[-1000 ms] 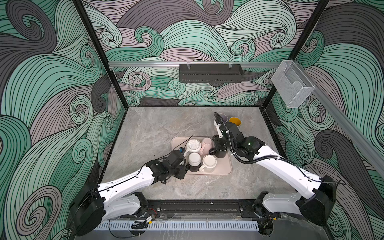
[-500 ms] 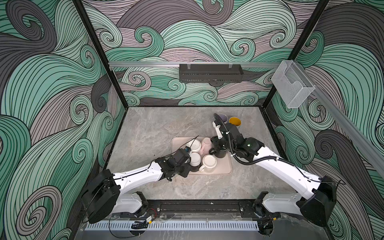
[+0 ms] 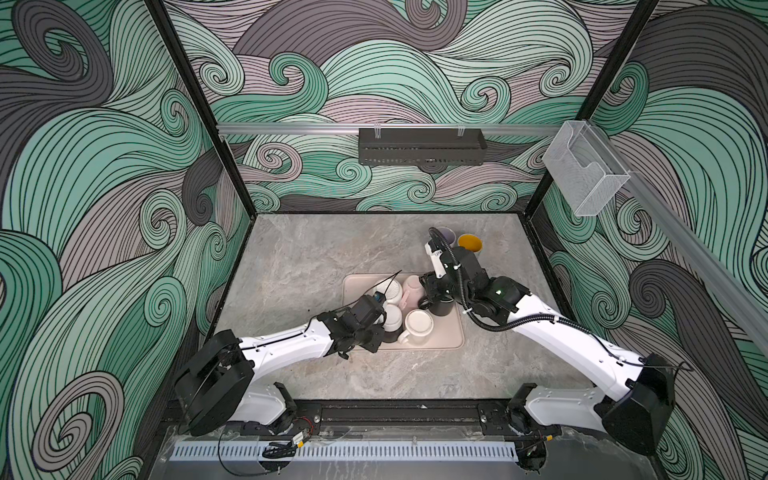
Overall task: Turn the mug right side up
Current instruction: 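Lower the left gripper onto the upside-down black mug with white base, then grasp and lift the black mug off the tray with the left gripper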
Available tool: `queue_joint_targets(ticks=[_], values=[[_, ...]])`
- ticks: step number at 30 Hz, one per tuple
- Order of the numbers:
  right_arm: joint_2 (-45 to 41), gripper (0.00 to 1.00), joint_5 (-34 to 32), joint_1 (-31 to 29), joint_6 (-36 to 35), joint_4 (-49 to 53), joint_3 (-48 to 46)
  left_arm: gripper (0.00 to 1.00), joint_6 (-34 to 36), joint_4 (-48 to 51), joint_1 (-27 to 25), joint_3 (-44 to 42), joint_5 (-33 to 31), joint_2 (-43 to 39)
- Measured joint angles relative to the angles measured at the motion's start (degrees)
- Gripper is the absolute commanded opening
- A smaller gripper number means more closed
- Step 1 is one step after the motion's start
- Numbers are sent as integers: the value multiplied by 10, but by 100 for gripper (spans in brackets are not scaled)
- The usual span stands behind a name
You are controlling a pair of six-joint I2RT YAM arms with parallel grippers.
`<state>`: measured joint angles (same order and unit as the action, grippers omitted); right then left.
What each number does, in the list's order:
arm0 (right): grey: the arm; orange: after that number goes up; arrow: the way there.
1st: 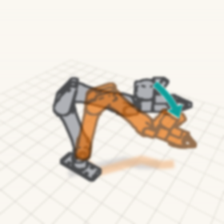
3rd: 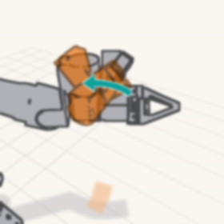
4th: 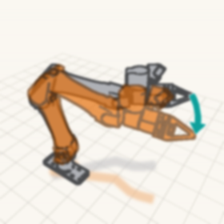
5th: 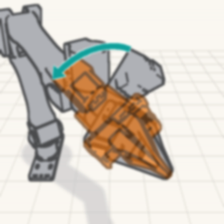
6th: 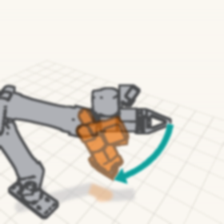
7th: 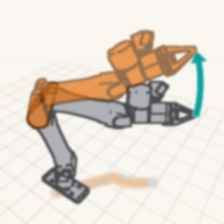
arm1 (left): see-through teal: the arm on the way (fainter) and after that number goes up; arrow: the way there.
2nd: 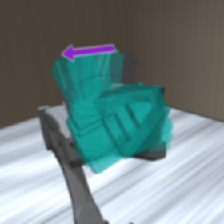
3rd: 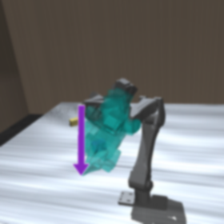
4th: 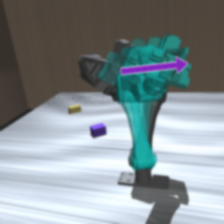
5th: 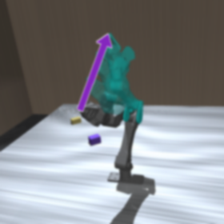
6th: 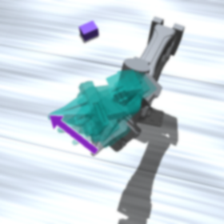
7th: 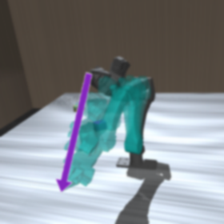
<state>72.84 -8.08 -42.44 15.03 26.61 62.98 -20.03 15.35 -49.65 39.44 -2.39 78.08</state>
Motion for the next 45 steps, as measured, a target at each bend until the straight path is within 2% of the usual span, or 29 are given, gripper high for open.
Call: queue_joint_targets(ticks=[17, 20, 25, 35, 45], values=[[-16, 40, 7, 0, 2, -9, -9, 22, 2, 0, -2, 21, -3, 24], [-16, 40, 10, 0, 2, -12, -9, 17, 3, 0, -4, 21, -7, 24], [-17, 40, 10, 0, 3, -14, -12, 0, 5, 2, -8, 22, -16, 24], [-26, 40, 10, 0, 4, -17, -17, 0, 15, 57, -28, 36, -28, 4], [-54, 42, -44, 10, -15, -20, -22, 0, 21, 122, -43, 37, -37, -108]])
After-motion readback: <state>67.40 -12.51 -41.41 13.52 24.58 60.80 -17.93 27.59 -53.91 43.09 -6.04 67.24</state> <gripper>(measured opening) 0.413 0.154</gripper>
